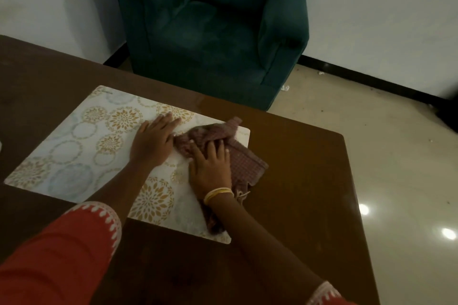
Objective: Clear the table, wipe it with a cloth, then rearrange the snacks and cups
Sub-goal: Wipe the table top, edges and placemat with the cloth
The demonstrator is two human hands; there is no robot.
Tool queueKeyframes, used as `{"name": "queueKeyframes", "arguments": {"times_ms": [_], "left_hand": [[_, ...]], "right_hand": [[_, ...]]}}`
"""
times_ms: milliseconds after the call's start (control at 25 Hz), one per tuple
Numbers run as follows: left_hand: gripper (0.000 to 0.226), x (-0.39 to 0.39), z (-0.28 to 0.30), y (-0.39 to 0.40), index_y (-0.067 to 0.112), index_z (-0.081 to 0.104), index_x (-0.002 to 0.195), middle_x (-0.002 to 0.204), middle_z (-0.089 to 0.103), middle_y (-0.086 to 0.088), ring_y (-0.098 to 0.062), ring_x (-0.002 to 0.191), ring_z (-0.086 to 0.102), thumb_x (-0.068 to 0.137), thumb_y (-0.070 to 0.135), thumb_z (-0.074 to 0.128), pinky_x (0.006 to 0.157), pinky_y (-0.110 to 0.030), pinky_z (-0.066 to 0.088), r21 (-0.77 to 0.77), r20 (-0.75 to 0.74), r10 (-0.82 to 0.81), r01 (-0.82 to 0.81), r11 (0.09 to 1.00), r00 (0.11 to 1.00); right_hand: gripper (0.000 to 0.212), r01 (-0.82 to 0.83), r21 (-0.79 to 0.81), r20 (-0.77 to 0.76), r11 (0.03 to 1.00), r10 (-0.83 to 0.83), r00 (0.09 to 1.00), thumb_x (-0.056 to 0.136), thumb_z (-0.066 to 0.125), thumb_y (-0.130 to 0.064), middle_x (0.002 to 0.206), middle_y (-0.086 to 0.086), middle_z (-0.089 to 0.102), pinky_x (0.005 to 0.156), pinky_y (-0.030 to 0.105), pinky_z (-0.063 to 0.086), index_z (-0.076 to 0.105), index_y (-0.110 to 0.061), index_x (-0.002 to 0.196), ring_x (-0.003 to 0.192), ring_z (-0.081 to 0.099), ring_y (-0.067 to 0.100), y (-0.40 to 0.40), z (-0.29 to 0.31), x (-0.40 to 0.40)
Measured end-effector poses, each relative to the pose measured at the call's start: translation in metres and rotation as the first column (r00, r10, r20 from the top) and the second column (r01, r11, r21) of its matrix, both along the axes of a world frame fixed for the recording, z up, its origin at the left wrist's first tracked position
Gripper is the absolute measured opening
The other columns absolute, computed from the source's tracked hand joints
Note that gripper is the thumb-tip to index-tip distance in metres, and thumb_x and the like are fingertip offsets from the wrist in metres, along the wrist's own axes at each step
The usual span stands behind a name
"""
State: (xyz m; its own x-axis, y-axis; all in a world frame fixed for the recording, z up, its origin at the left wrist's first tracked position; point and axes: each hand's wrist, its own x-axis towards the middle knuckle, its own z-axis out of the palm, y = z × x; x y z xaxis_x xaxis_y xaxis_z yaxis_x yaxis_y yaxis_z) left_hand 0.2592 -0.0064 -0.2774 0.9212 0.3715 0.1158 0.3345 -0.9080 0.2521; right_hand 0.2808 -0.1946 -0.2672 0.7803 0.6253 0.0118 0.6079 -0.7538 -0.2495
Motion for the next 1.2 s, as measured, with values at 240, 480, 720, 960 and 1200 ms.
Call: {"name": "queueKeyframes", "arguments": {"times_ms": [240, 480, 720, 960, 1200], "left_hand": [[0.049, 0.0, 0.002, 0.003, 0.024, 0.035, 0.146, 0.155, 0.032, -0.001, -0.019, 0.145, 0.025, 0.098, 0.025, 0.037, 0.116, -0.045, 0.018, 0.004, 0.022, 0.007, -0.007, 1.0, 1.0], [0.055, 0.0, 0.001, 0.001, 0.035, 0.032, 0.146, 0.155, 0.032, 0.006, -0.013, 0.144, 0.025, 0.092, 0.038, 0.022, 0.116, -0.042, 0.019, -0.016, 0.027, 0.029, -0.029, 0.999, 0.999], [0.055, 0.0, 0.001, 0.001, 0.038, 0.027, 0.147, 0.157, 0.025, 0.009, -0.01, 0.146, 0.02, 0.093, 0.041, 0.018, 0.118, -0.039, 0.015, -0.044, 0.025, 0.042, -0.041, 0.998, 0.999], [0.05, 0.0, -0.001, 0.002, 0.038, 0.026, 0.148, 0.157, 0.023, 0.011, -0.008, 0.146, 0.018, 0.098, 0.036, 0.027, 0.118, -0.037, 0.012, -0.028, 0.017, 0.06, -0.059, 0.998, 0.998], [0.049, -0.002, -0.003, 0.001, 0.029, 0.039, 0.144, 0.152, 0.037, 0.007, -0.009, 0.143, 0.028, 0.096, 0.035, 0.032, 0.117, -0.032, 0.013, -0.017, 0.077, 0.061, -0.059, 0.998, 0.995]], "right_hand": [[0.047, -0.302, -0.098, 0.026, 0.948, 0.306, 0.952, 0.099, 0.025, -0.047, 0.157, 0.011, 0.026, 0.118, 0.049, 0.014, 0.029, -0.043, 0.146, 0.146, 0.015, 0.034, 0.009, 0.0, 0.084], [0.047, -0.214, -0.146, -0.003, 0.966, 0.216, 0.976, 0.099, 0.025, -0.047, 0.154, 0.013, 0.029, 0.116, 0.056, 0.014, 0.025, -0.045, 0.146, 0.143, 0.019, 0.04, 0.094, 0.005, 0.163], [0.054, -0.076, -0.089, -0.157, 0.993, 0.061, 0.986, 0.098, 0.023, -0.05, 0.129, 0.014, 0.059, 0.093, 0.044, 0.043, 0.054, -0.021, 0.133, 0.114, 0.056, 0.036, 0.145, 0.016, 0.21], [0.053, 0.109, -0.009, -0.145, 0.994, -0.109, 0.983, 0.101, 0.023, -0.042, 0.123, 0.017, 0.062, 0.09, 0.041, 0.044, 0.061, -0.01, 0.121, 0.113, 0.057, 0.035, 0.153, 0.016, 0.203], [0.054, -0.508, 0.002, 0.066, 0.861, 0.507, 0.86, 0.098, 0.017, -0.046, 0.152, 0.009, 0.035, 0.116, 0.049, 0.023, 0.037, -0.028, 0.145, 0.14, 0.029, 0.035, 0.095, -0.008, 0.145]]}}
